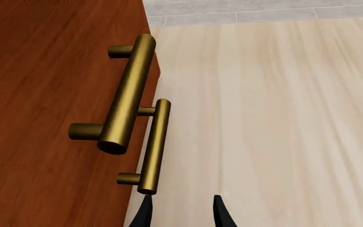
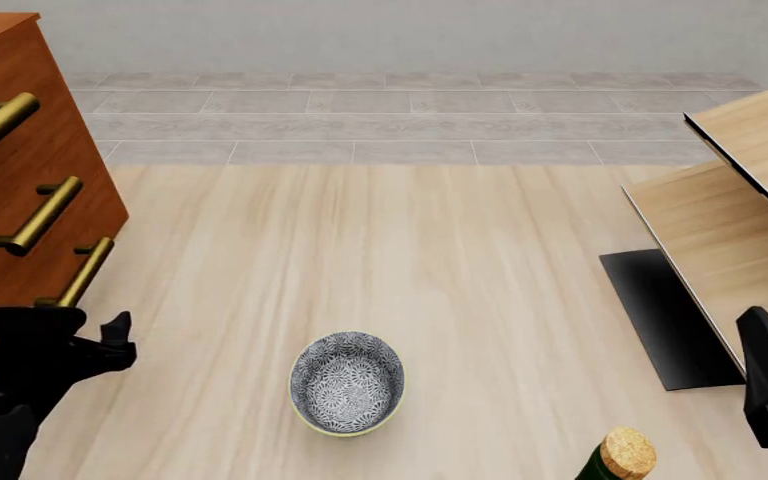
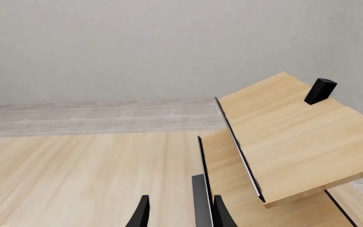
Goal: Close the bottom drawer of the cabinet.
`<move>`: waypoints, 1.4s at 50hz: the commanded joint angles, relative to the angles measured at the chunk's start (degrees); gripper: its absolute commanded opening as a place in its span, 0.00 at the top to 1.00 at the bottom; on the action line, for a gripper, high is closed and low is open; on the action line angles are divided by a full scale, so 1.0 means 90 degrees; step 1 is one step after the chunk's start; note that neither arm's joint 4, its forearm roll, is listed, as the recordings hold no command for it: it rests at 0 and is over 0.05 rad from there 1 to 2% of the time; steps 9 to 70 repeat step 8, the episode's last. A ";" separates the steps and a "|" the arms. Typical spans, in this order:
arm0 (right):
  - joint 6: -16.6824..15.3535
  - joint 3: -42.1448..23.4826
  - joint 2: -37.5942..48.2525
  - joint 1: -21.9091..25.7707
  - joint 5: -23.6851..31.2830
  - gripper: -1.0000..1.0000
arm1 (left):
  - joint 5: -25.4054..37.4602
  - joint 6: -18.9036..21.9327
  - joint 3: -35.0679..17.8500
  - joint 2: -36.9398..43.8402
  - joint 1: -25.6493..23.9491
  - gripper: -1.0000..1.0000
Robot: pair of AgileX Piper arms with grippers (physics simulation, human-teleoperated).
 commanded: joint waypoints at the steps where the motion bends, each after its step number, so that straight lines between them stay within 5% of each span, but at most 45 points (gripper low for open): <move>1: -0.0006 0.0010 0.0006 0.0025 0.0006 0.00 | 0.0092 0.0135 -0.0377 0.0130 0.0052 0.00; 70: -0.0022 0.0012 0.0026 0.0050 -0.0004 0.00 | 0.0081 0.0179 -0.0398 0.0146 0.0095 0.00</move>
